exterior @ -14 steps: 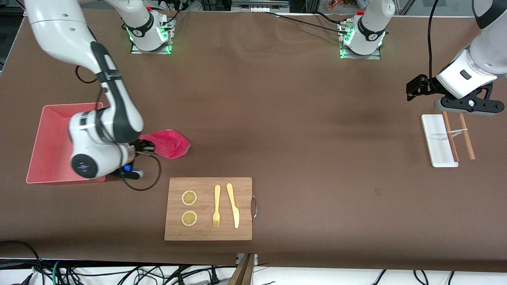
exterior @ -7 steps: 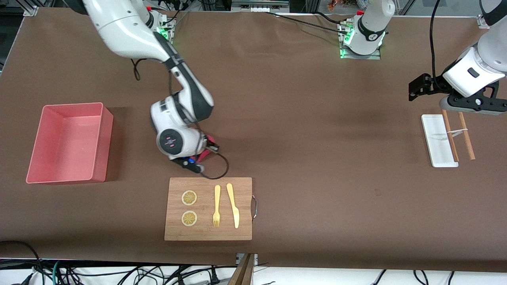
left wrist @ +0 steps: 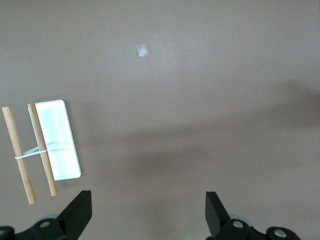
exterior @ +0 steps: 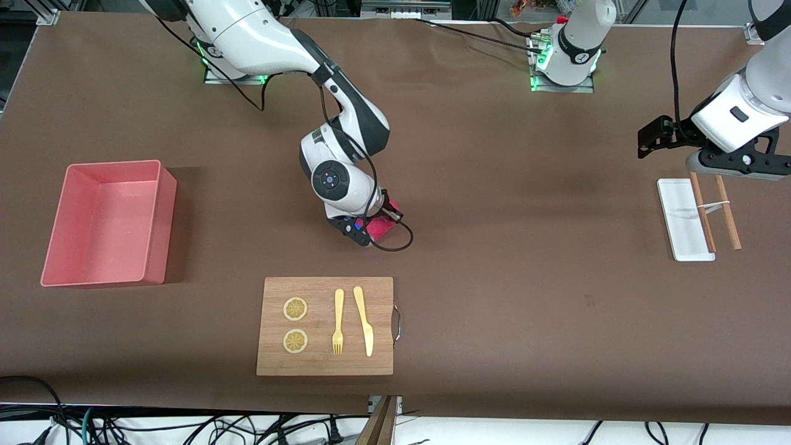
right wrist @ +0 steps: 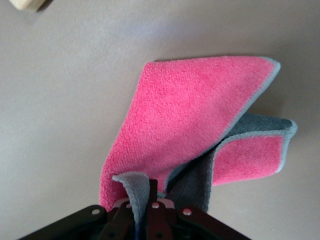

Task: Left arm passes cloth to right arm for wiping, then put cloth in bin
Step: 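Wipe the table with the cloth in the right gripper, then carry the cloth with the right gripper over the pink bin, then open the right gripper to drop the cloth into the bin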

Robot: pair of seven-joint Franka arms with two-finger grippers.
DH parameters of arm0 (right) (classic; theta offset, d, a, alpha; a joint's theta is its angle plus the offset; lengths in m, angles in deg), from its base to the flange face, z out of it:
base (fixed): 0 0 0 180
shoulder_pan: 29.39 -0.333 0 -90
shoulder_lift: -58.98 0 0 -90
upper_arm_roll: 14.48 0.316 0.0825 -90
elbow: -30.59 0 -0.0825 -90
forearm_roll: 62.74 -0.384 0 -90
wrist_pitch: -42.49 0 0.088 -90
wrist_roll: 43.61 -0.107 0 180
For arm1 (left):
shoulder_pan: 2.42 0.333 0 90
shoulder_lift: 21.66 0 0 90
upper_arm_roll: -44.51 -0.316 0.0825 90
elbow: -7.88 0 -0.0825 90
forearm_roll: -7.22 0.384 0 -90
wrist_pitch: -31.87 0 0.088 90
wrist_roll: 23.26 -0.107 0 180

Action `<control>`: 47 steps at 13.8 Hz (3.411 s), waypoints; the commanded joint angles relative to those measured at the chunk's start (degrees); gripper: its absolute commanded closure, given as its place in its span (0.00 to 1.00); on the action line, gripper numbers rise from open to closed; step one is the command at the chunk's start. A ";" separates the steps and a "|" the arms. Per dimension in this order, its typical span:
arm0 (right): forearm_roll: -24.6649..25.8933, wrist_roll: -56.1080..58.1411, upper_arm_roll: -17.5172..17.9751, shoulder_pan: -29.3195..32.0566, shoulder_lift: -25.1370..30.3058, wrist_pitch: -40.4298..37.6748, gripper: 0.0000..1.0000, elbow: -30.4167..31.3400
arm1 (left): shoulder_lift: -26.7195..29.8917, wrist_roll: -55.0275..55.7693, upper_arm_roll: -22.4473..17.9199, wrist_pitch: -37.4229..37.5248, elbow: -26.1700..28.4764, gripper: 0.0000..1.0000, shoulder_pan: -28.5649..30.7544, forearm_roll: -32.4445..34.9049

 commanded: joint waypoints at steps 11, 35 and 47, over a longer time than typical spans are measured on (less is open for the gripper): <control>12.00 42.41 -7.71 20.46 3.98 -28.02 1.00 -0.03 | -4.57 -2.11 -1.51 -1.99 -5.40 0.00 3.92 -2.48; 25.81 90.89 -23.29 37.17 11.37 -51.53 1.00 -14.30 | -5.28 -1.41 1.74 -1.72 -7.42 0.00 3.04 0.51; 21.77 86.23 -23.12 38.40 3.98 -34.89 0.00 -2.85 | -5.28 -1.58 1.92 -1.72 -7.77 0.00 2.96 0.77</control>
